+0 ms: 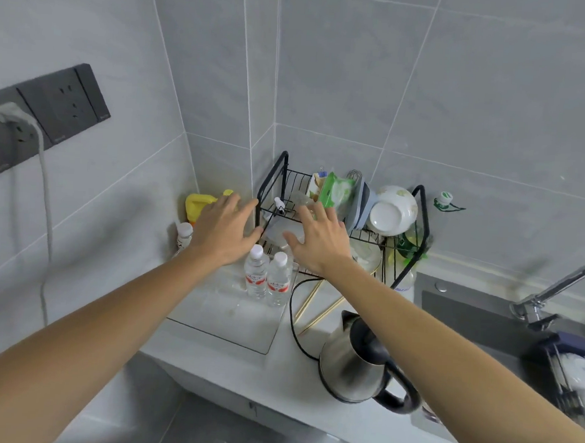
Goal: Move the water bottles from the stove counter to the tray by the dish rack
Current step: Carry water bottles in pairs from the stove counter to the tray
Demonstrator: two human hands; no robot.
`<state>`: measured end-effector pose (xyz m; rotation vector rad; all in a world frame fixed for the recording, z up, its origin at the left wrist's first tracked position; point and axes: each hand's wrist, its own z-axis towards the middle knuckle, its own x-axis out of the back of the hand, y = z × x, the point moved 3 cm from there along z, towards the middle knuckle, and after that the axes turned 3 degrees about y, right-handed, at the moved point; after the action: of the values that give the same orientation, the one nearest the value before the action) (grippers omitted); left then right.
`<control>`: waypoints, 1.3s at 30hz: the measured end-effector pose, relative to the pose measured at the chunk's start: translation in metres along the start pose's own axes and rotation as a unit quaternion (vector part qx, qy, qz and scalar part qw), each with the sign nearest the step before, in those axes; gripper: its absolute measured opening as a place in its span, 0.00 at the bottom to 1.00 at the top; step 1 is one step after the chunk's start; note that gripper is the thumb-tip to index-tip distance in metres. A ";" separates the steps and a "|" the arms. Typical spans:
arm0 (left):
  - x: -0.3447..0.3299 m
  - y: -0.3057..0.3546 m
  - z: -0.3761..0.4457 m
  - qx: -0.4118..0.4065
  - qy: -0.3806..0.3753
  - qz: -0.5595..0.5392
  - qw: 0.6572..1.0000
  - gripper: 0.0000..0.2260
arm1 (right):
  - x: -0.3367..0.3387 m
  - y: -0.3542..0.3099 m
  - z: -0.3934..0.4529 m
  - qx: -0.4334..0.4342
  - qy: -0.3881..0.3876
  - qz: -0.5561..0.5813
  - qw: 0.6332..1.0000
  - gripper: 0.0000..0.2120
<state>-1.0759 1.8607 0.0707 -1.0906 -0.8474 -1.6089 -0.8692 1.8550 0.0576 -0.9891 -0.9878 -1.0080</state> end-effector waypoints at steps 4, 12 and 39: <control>0.021 0.012 -0.001 -0.048 0.030 0.010 0.998 0.28 | 0.025 0.002 -0.031 -0.032 0.065 -0.011 0.997 0.30; 0.047 0.080 -0.018 -0.167 0.046 -0.043 0.984 0.33 | 0.069 0.013 -0.140 -0.181 0.099 -0.042 0.978 0.35; 0.184 0.643 -0.371 -0.600 -0.003 -0.277 0.750 0.33 | 0.276 0.109 -0.771 -0.617 0.178 -0.181 0.745 0.36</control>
<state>-0.5740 1.2860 0.1264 -1.7831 0.0329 -2.7968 -0.5631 1.0892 0.1144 -1.5772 -0.0373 -2.2040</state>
